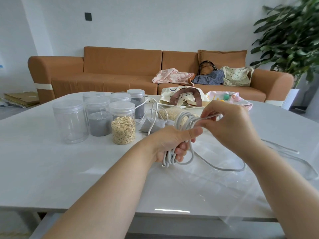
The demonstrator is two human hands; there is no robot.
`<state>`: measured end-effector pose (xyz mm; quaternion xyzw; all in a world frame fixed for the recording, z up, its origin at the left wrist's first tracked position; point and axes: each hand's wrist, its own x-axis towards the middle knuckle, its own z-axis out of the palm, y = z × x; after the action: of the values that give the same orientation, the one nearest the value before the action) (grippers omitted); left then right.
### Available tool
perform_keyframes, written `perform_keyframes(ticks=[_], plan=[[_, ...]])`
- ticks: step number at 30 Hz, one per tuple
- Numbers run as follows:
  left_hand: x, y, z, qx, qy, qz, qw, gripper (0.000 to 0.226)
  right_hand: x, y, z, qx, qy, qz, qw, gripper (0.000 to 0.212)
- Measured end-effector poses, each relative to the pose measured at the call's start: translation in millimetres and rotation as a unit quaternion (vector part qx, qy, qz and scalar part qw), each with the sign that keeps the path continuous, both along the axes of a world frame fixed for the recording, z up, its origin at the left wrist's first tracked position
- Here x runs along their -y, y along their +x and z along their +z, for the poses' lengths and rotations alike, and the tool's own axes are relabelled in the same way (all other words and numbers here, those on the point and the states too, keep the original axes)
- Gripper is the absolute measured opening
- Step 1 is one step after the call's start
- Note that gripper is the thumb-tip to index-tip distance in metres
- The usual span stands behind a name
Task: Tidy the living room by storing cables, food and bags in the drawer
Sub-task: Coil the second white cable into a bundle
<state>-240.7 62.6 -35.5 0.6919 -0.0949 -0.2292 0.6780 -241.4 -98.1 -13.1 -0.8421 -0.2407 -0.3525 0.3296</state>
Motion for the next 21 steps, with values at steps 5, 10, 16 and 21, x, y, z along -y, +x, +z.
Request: perform_keyframes(ticks=[5, 10, 16, 21], plan=[[-1.4, 1.3, -3.0, 0.026, 0.023, -0.048, 0.998, 0.022, -4.0, -2.0, -0.1, 0.017, -0.010, 0.007, 1.000, 0.020], [-2.1, 1.4, -3.2, 0.026, 0.004, -0.080, 0.996, 0.019, -3.8, -4.1, 3.1, 0.026, -0.010, 0.036, 0.999, 0.020], [-5.1, 0.6, -2.5, 0.010, -0.033, -0.184, 0.982, 0.022, -5.7, -8.0, 9.7, 0.019, -0.047, 0.081, 0.995, 0.028], [-6.4, -1.9, -1.3, 0.006, -0.055, -0.212, 0.976, 0.014, -7.9, -11.1, 13.7, 0.002, -0.026, 0.098, 0.995, 0.028]])
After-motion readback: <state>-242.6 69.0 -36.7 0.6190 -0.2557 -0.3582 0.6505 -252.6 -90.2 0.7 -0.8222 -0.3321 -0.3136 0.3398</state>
